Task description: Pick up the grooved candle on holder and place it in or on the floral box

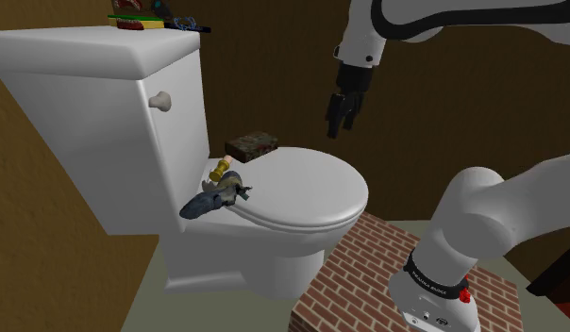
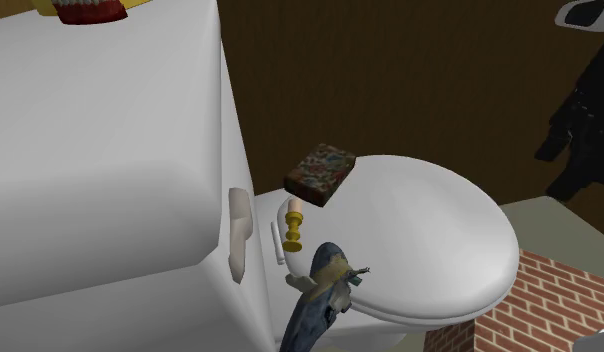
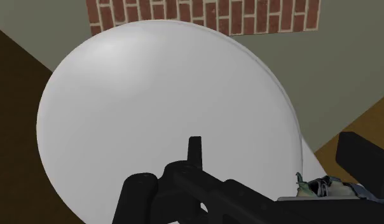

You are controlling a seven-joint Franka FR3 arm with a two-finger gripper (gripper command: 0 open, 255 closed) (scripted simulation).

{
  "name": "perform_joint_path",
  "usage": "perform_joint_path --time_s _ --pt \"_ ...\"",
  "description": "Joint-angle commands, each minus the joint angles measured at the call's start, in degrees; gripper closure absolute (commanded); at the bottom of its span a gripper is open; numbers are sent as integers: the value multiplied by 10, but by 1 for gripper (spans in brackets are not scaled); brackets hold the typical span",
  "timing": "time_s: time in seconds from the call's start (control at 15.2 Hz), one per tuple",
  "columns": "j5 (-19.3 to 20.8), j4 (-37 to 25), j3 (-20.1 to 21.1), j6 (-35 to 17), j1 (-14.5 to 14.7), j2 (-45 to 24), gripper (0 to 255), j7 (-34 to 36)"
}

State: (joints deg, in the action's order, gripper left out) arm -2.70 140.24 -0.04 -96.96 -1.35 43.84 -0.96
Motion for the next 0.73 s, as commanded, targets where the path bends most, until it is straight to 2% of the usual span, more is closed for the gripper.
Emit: perform_joint_path --time_s 0.0,0.66 --pt "0 0 0 0 0 0 0 0" --pt "-31 -53 79 -156 -12 -195 0 162"
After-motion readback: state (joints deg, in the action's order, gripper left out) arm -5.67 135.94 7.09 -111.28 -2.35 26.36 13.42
